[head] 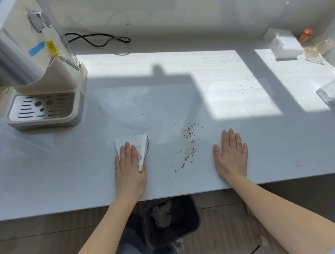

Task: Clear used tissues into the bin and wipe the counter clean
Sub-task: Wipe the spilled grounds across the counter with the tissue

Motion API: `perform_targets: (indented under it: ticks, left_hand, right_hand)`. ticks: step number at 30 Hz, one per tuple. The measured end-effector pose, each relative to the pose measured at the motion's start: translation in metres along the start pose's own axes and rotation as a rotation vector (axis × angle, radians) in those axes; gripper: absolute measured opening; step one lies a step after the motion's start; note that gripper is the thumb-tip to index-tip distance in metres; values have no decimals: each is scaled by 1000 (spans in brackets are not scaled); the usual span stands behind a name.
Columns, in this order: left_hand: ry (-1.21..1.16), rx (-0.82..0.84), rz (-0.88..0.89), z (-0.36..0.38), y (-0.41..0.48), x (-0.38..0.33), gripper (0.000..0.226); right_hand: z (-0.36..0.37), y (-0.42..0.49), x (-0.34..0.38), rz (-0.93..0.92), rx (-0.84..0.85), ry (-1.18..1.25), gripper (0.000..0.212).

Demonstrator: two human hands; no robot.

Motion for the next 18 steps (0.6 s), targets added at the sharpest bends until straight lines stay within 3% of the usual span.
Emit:
perform_targets:
  ticks: [3, 11, 18]
  left_hand:
    - [30, -36, 2, 1, 19, -18, 58]
    - [-188, -57, 30, -21, 102, -19, 63]
    - [-218, 172, 236, 3, 148, -69, 65]
  right_hand:
    - [-1, 0, 1, 7, -2, 2, 63]
    - [-1, 0, 0, 5, 4, 15, 64]
    - [-2, 0, 0, 9, 6, 30, 62]
Point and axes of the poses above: each hand's wrist, its own y-axis towards the middle knuckle, its own z-axis out of the palm, x = y × z, the point moved 4 cm from there along y, towards the middle knuckle, and after that the axes turned 4 degrees about x, right-handed, at the moved point
